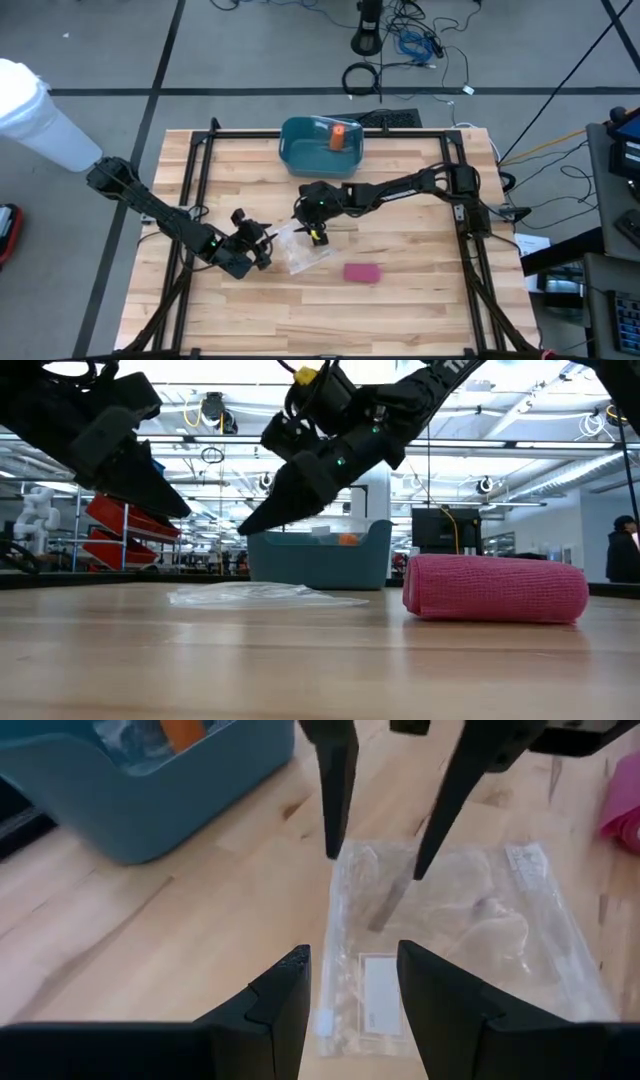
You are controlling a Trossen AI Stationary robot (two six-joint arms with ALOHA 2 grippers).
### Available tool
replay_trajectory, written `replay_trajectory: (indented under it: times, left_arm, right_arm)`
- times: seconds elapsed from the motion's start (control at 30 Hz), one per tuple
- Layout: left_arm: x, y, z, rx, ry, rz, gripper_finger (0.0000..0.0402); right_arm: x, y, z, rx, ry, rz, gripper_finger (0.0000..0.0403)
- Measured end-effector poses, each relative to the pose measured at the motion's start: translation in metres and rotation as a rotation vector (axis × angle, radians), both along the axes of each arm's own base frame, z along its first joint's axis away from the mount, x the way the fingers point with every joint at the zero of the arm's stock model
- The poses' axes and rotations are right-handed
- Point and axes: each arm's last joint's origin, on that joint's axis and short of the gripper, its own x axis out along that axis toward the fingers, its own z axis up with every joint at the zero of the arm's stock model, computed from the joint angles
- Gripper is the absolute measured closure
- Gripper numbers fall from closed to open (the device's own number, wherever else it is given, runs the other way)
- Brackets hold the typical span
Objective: Roll bandage
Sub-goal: Put the rolled pink bandage into the transparent zip lock
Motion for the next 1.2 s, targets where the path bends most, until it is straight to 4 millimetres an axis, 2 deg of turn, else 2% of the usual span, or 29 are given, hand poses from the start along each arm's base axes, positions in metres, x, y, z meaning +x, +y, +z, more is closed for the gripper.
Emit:
replay_trajectory:
  times: [0.23,0.4,0.67,0.83,1.03,1.2]
  left_arm:
    - [0.0,0.001,0.0,0.086,0.055,-0.06,0.0244]
    - [0.002,0.005,0.0,0.093,0.065,-0.047,0.0244]
    - [0.007,0.015,0.0,0.085,0.074,-0.006,0.0244]
    - [0.008,0.018,0.0,0.08,0.079,0.003,0.0244]
    - [0.009,0.022,0.0,0.088,0.088,0.009,0.0244]
    - [0.009,0.022,0.0,0.092,0.091,0.006,0.0244]
  right_arm:
    - [0.012,-0.004,-0.026,-0.047,-0.058,0.0,0.0216]
    - [0.011,-0.012,-0.03,-0.071,-0.025,-0.034,0.0207]
    - [0.003,-0.03,-0.038,-0.047,0.083,-0.09,0.0215]
    - [0.003,-0.029,-0.04,-0.046,0.091,-0.077,0.0216]
    - [0.004,-0.022,-0.054,-0.038,0.118,-0.032,0.0217]
    - [0.004,-0.022,-0.052,-0.034,0.12,-0.038,0.0245]
